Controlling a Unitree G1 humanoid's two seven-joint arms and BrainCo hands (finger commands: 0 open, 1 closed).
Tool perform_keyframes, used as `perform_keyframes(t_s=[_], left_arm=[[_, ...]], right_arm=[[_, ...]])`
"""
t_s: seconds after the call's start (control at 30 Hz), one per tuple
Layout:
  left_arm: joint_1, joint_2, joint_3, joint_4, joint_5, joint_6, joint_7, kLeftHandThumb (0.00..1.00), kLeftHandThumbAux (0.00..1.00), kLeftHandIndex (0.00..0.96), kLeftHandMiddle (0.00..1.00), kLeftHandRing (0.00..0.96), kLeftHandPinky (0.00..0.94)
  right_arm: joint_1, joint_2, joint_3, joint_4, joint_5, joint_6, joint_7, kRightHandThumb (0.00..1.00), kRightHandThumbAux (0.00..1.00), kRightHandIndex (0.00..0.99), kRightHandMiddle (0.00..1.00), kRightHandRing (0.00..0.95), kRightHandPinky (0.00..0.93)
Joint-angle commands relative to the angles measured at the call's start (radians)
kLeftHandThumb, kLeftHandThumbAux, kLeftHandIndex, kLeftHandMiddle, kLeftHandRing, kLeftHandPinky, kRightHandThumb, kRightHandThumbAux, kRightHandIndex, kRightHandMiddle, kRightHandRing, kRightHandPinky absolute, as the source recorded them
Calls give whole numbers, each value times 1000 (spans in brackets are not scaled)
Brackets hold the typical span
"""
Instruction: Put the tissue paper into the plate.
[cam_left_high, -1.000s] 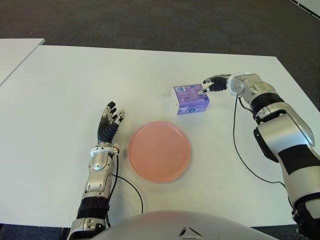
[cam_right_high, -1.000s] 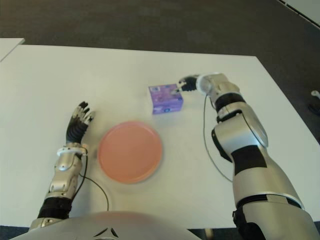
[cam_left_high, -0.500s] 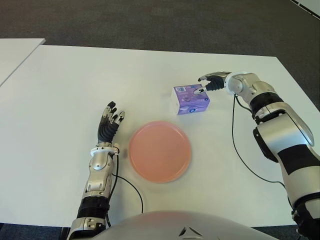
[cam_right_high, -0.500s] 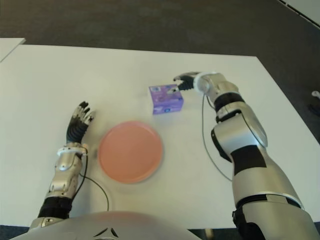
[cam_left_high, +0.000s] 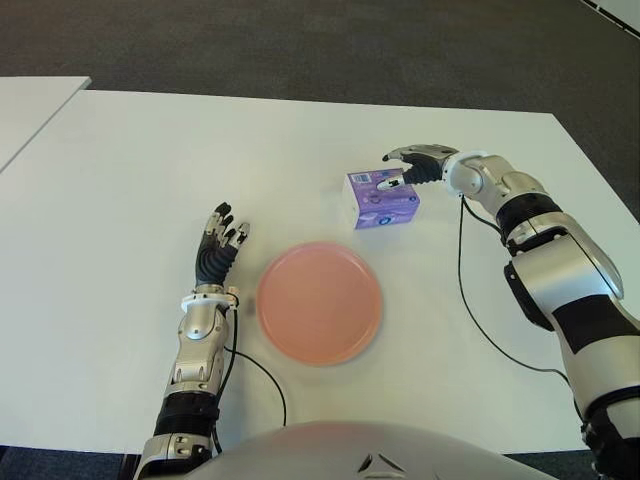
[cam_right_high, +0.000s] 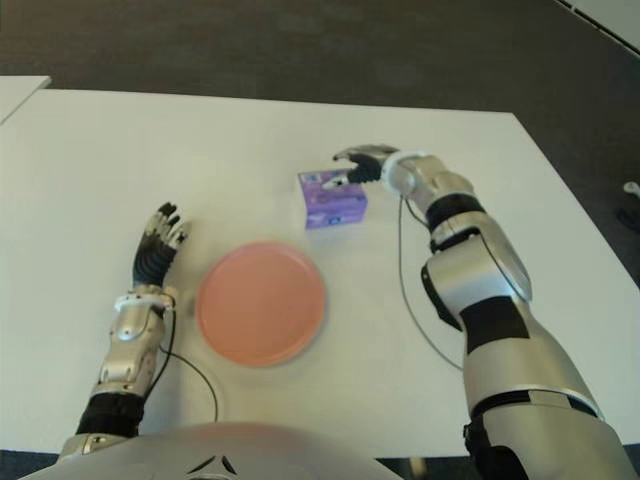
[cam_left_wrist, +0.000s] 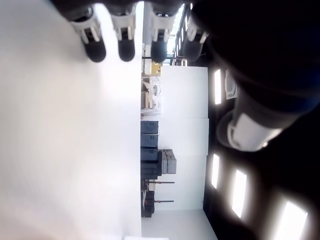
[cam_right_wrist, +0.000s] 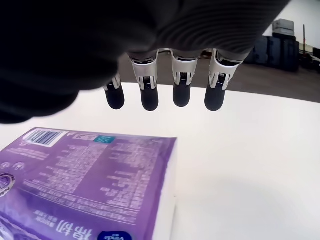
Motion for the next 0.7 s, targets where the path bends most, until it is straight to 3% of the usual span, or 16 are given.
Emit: perform_keyframes(t_s=[0.03,0.33,0.7], left_arm=[[3,-3,-2,20,-5,6,-13,0,595,0,0,0,0],[-4,-3,-3,32,1,1,-6,0,595,0,0,0,0],[-6,-3,-7,34,5,3,-4,0,594,0,0,0,0]], right_arm=[[23,3,19,-11,-18,-42,-42,455,148,0,0,0,0],[41,-10,58,-43,-52,-125,-130,460,134,0,0,0,0],[60,-15,123,-74,-115,-175,-169,459,140,0,0,0,0]])
